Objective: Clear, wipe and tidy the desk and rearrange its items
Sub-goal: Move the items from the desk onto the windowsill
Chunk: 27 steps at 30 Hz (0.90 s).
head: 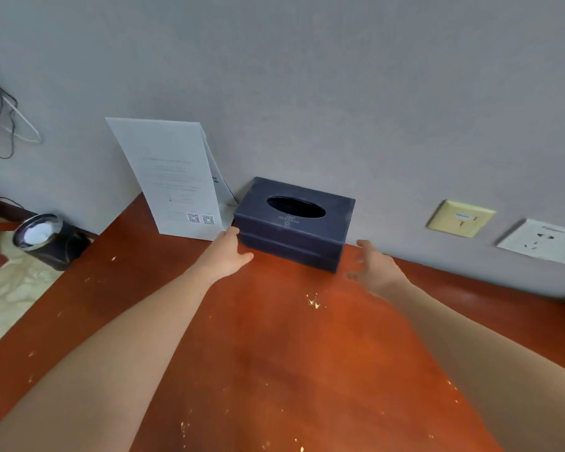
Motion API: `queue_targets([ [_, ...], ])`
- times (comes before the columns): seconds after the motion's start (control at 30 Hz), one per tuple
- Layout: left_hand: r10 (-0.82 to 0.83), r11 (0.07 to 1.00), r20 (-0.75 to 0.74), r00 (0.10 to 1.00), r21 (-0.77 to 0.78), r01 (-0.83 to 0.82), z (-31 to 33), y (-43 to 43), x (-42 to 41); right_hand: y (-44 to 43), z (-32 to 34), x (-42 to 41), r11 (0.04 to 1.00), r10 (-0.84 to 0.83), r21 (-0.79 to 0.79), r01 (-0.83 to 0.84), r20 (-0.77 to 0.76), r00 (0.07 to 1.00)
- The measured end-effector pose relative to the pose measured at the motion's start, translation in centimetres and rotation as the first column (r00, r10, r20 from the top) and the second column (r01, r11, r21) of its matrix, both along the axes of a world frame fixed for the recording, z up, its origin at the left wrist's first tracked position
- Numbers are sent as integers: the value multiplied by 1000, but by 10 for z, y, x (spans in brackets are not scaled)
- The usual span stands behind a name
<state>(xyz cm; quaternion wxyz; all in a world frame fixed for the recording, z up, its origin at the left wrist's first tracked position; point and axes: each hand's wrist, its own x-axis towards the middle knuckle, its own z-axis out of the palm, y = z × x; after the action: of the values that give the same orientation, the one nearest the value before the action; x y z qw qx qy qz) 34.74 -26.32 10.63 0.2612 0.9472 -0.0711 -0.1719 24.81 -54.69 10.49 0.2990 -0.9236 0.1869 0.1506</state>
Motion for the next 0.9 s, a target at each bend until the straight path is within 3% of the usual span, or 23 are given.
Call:
queue_targets([
  [0.17,52,997,12,999,-64,-51,-22,-3,52,2,-25,36,990,-114,75,116,-31,993],
  [0.33,127,969,24,992,-219,-118,-33,-16,70,8,-34,53,956,-180,247,157,74,981],
  [0.53,136,971,69,988,-207,-119,-40,-17,73,12,-38,51,925,-286,298,235,142,948],
  [0.9,61,972,194,979,-236,-14,-8,-22,39,-5,-4,10,909,-300,376,180,289,909],
])
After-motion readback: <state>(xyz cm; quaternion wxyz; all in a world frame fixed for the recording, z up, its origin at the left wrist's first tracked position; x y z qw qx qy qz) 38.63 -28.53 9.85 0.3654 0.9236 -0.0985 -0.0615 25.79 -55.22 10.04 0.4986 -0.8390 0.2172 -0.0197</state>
